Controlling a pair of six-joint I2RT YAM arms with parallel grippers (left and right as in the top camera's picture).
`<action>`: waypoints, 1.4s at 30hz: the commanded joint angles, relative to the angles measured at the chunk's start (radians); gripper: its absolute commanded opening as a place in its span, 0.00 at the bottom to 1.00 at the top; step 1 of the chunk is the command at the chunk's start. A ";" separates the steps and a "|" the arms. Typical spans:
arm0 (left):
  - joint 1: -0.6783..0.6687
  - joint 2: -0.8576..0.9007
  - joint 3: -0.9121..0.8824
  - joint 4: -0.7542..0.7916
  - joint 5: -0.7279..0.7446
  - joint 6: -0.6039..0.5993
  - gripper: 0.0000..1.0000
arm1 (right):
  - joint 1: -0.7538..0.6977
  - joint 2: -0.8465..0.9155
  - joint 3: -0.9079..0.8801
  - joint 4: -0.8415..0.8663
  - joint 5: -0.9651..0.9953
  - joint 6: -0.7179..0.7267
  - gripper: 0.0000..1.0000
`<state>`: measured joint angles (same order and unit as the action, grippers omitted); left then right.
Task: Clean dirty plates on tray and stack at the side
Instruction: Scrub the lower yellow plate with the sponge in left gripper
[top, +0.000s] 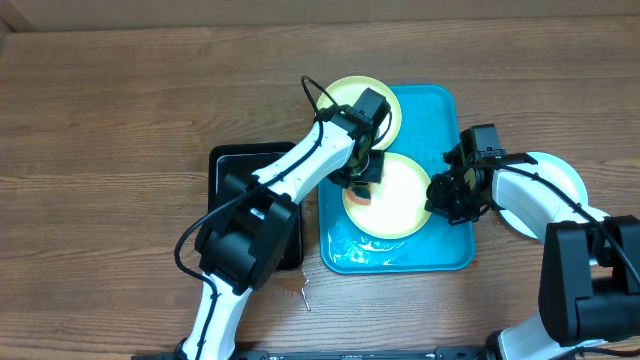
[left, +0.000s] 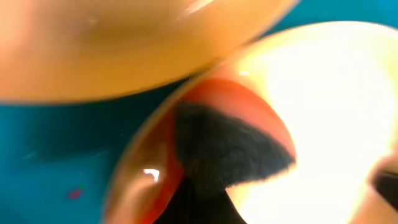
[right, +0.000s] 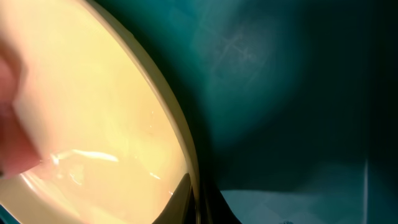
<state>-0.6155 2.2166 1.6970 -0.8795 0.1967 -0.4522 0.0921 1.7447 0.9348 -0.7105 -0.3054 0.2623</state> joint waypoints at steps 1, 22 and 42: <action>-0.051 0.089 0.005 0.087 0.270 0.075 0.04 | -0.003 0.029 -0.038 -0.029 0.103 -0.005 0.04; -0.069 0.111 0.013 -0.077 0.251 -0.051 0.04 | -0.003 0.029 -0.038 -0.029 0.103 -0.004 0.04; -0.080 -0.027 0.014 -0.090 -0.267 -0.045 0.04 | -0.003 0.029 -0.038 -0.029 0.103 -0.005 0.04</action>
<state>-0.6888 2.2059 1.7199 -0.9905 -0.0502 -0.5396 0.0883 1.7420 0.9348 -0.7284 -0.2916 0.2661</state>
